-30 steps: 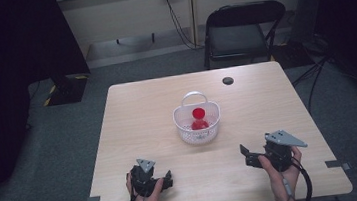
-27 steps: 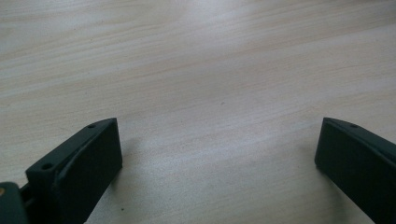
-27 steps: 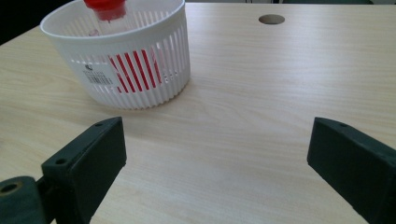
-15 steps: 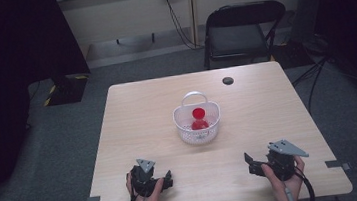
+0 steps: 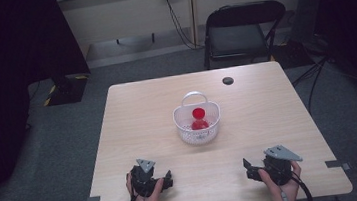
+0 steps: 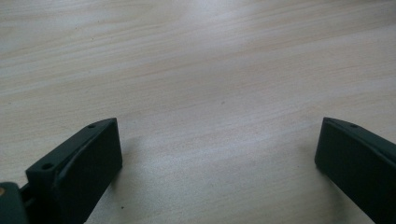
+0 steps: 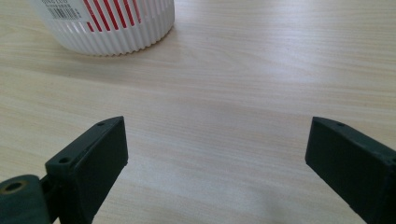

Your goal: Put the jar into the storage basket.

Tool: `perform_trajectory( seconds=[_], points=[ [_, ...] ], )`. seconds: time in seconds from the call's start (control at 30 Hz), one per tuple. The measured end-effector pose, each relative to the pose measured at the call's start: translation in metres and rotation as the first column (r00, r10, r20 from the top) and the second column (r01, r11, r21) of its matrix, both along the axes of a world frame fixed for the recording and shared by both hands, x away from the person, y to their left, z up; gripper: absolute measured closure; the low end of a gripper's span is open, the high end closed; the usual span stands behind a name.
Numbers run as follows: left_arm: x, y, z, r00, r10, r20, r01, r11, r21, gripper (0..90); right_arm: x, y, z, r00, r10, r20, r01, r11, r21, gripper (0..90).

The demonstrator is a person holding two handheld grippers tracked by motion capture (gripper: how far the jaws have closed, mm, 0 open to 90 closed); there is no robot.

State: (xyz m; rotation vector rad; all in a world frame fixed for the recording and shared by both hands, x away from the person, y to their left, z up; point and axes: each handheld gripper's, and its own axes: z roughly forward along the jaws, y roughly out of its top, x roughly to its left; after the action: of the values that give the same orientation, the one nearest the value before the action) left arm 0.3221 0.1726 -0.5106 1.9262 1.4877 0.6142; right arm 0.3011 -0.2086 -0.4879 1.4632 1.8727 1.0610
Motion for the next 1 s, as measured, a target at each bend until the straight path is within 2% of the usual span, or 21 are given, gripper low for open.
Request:
perform_trajectory(
  seconds=[0.13,0.3,0.33,0.7,1.0],
  points=[
    [0.0,0.0,0.0,1.0,0.0,0.0,0.0,1.0,0.0,0.5,0.0,0.002,-0.004,0.9999,0.002,-0.012,-0.002,1.0,-0.001,4.8],
    [0.0,0.0,0.0,1.0,0.0,0.0,0.0,1.0,0.0,0.5,0.001,0.006,-0.008,0.9995,0.004,-0.03,-0.005,1.0,-0.02,4.8],
    [0.0,0.0,0.0,1.0,0.0,0.0,0.0,1.0,0.0,0.5,0.002,0.009,-0.01,0.9992,0.002,-0.039,-0.004,0.999,-0.038,4.8],
    [0.0,0.0,0.0,1.0,-0.001,0.0,0.001,1.0,0.0,0.5,0.006,0.012,-0.019,0.9964,-0.006,-0.084,0.003,0.999,-0.042,4.7],
    [0.0,0.0,0.0,1.0,0.0,0.0,0.0,1.0,0.0,0.5,0.01,0.013,-0.02,0.9931,-0.02,-0.115,0.013,0.998,-0.058,4.7]
  ],
)
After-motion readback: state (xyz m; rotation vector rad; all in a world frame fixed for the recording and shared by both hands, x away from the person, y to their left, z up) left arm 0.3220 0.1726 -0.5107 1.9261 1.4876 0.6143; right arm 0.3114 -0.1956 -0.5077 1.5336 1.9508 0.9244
